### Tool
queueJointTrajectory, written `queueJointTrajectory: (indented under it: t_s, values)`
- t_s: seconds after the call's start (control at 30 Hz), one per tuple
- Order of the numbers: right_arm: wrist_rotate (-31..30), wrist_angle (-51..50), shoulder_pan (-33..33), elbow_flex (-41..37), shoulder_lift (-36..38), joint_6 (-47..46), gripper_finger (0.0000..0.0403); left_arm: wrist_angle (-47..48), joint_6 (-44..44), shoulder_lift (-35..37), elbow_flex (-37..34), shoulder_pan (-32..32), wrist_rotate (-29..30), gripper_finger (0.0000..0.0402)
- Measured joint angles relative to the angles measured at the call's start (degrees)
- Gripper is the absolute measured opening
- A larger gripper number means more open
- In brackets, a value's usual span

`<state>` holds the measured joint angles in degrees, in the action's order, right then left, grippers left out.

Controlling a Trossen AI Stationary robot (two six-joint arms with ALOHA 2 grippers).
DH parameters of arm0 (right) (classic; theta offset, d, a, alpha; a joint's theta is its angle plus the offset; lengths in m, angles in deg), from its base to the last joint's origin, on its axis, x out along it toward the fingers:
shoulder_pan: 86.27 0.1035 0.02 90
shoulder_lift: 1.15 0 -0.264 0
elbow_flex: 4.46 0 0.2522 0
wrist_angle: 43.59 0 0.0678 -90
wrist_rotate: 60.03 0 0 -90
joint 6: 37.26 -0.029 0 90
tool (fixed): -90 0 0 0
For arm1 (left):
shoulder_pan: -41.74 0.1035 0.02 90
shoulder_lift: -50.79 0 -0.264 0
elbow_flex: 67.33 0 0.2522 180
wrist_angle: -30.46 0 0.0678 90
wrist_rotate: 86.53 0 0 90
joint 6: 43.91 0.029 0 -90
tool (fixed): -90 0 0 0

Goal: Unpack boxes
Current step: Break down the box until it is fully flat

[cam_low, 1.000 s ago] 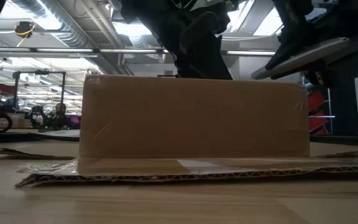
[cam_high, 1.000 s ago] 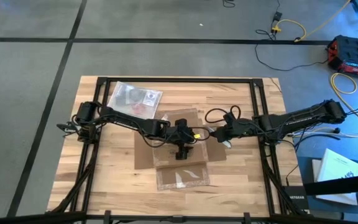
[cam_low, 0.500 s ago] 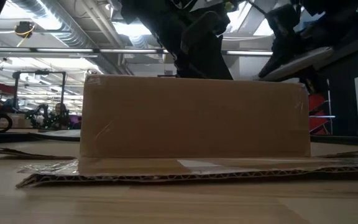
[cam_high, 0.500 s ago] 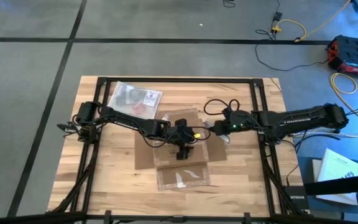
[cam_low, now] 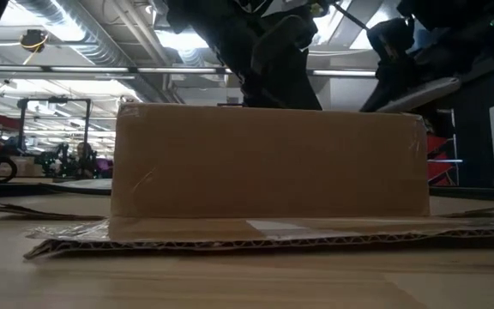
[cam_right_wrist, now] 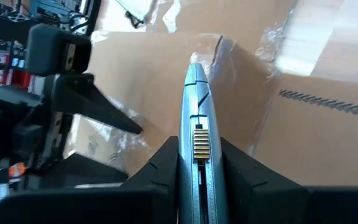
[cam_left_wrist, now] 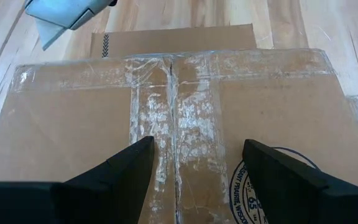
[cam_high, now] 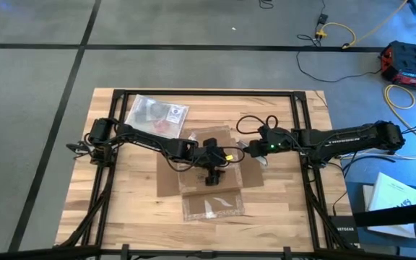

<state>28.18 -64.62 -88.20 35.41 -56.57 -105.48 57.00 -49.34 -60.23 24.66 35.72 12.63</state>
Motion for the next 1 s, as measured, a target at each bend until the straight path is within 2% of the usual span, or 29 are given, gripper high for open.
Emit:
queueJointTrajectory:
  t_s: [0.33,0.63,1.0]
  values:
    - [0.62,-0.14,-2.45,0.0,-1.0,1.27,0.0058,-0.02,0.01,-0.04,-0.01,0.02,0.01,0.0239]
    - [5.56,1.21,-5.68,0.0,-1.63,3.84,0.0058,-0.13,2.31,-0.04,-0.01,0.02,0.01,0.0239]
    - [5.9,0.81,-5.64,0.0,-2.62,4.27,0.0058,0.04,0.91,-0.09,-0.01,0.02,0.01,0.0239]
